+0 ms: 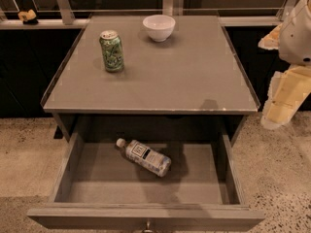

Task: Pick blue plastic bottle from top drawer and place on counter

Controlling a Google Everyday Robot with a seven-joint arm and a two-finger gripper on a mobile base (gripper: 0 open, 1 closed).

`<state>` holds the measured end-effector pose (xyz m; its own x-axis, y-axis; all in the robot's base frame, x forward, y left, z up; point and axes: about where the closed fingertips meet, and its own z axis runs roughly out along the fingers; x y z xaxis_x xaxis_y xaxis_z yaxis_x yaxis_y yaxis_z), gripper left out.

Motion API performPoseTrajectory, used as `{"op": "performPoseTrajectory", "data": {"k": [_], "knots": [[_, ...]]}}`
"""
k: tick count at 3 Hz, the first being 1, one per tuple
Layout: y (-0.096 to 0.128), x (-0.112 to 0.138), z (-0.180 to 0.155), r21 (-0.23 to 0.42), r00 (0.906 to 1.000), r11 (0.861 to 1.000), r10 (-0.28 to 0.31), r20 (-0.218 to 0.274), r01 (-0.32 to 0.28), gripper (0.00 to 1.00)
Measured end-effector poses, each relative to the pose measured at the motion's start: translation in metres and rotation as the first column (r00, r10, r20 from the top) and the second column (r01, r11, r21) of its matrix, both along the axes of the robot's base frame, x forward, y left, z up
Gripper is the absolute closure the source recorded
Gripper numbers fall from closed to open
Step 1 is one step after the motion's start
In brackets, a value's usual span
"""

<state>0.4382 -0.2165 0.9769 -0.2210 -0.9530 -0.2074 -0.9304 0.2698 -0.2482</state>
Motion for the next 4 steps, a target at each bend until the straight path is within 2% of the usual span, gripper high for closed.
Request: {"op": "performPoseTrajectory", "data": {"k": [1,2,3,4], "knots": [[0.000,-0.001,0.000,0.001,1.0000,1.000,-0.001,0.005,0.001,0.00],[-0.016,-0.013,-0.031,0.011,0.9992,1.000,-0.014,-0.037,0.015,0.00],[-0.044,-0.029,-0.088,0.049,0.9921,0.999,-0.015,-0.125,0.022,0.00],[-0.070,-0.038,-0.142,0.137,0.9768,0.991,0.032,-0.212,-0.003,0.00]]}}
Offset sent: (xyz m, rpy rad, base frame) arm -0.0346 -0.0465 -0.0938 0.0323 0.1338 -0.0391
